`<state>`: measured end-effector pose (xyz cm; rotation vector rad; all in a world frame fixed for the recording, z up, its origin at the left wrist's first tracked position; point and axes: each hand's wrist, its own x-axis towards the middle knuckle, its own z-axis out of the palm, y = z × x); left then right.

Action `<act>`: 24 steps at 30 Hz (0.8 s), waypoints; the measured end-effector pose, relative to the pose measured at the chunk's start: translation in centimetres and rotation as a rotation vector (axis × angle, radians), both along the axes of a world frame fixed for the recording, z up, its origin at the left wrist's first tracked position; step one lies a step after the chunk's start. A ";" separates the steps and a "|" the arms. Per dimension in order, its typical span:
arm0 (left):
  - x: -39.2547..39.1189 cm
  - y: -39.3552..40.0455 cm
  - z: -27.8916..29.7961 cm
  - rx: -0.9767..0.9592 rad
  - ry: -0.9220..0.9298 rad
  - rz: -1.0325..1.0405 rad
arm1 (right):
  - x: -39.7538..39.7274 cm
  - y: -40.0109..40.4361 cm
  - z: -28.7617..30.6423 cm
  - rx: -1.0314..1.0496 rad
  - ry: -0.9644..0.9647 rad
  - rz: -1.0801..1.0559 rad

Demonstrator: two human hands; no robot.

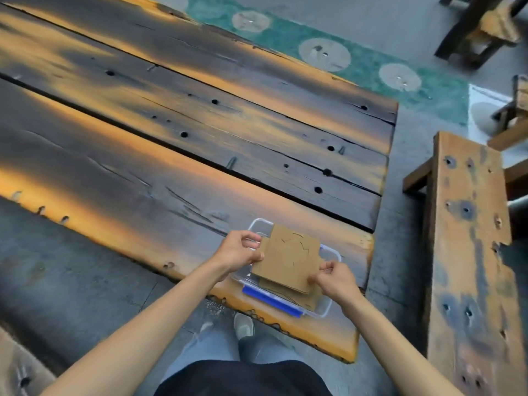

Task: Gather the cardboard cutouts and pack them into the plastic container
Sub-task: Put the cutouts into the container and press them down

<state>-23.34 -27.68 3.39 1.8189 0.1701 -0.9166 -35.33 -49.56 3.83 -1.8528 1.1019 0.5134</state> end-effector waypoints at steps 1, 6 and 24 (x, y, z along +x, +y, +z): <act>-0.1 -0.4 -0.3 0.022 -0.024 -0.032 | -0.3 0.1 0.1 -0.035 0.017 0.013; -0.1 -1.8 -1.7 0.145 -0.140 -0.246 | -1.3 0.8 0.5 -0.211 0.125 0.111; 0.1 -3.2 -4.9 0.246 -0.242 -0.556 | -0.6 4.2 -0.6 -0.354 0.340 0.121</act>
